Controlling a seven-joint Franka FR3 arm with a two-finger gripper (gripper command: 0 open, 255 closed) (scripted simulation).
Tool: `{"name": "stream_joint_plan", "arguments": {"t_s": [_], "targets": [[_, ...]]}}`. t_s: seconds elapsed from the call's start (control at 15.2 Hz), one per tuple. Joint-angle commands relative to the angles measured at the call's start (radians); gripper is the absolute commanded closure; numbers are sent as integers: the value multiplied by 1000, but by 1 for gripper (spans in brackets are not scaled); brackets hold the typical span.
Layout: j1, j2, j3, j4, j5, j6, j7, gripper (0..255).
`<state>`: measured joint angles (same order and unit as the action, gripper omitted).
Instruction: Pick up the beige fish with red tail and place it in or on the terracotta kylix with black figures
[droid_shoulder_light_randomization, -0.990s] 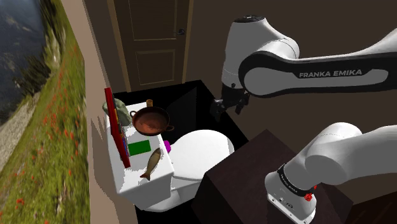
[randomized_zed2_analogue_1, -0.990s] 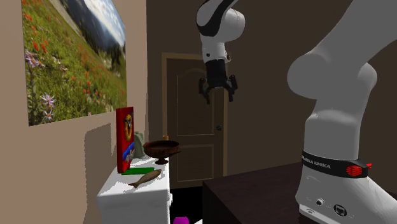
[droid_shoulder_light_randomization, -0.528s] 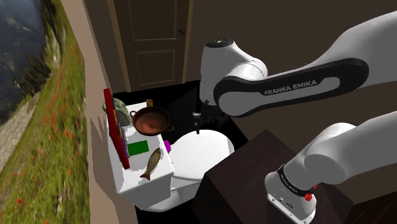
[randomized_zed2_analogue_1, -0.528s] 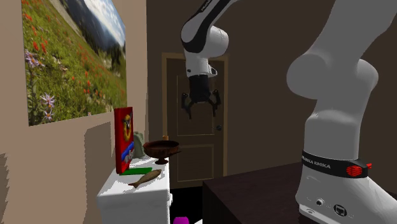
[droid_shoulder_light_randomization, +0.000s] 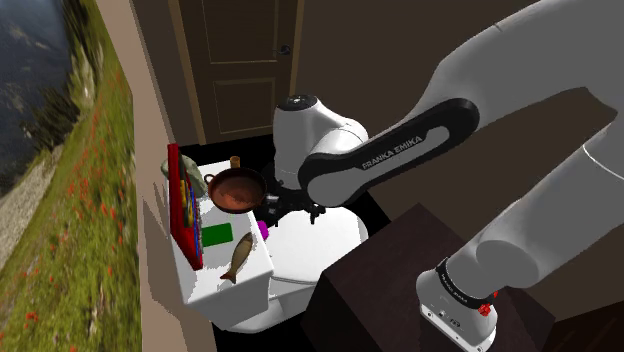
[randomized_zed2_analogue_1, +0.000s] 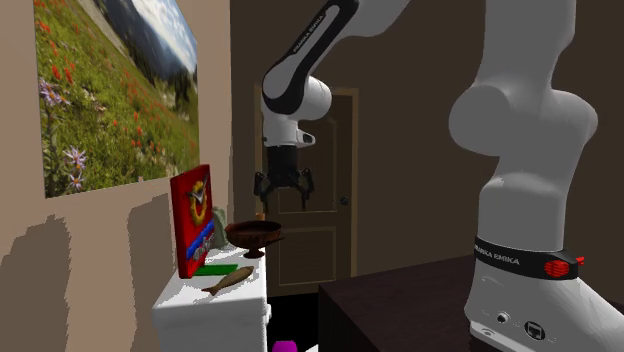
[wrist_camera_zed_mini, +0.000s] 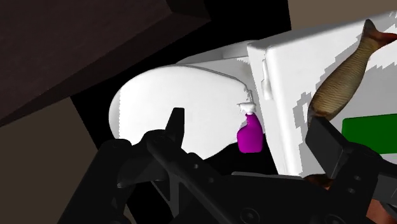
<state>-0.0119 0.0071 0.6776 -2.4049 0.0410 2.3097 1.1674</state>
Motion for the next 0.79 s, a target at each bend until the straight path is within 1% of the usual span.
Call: {"name": "stream_joint_plan", "arguments": {"t_s": [0.0,0.13,0.33,0.53,0.73], "targets": [[10,113,6,59,-83,36,123,0],[40,211,-14,116,-155,61,227,0],[105,345,-64,212,-240,86,358,0],[174,466,-119,319,-296,101,461,0],[238,582,-170,436,-328,106,542,0]]}}
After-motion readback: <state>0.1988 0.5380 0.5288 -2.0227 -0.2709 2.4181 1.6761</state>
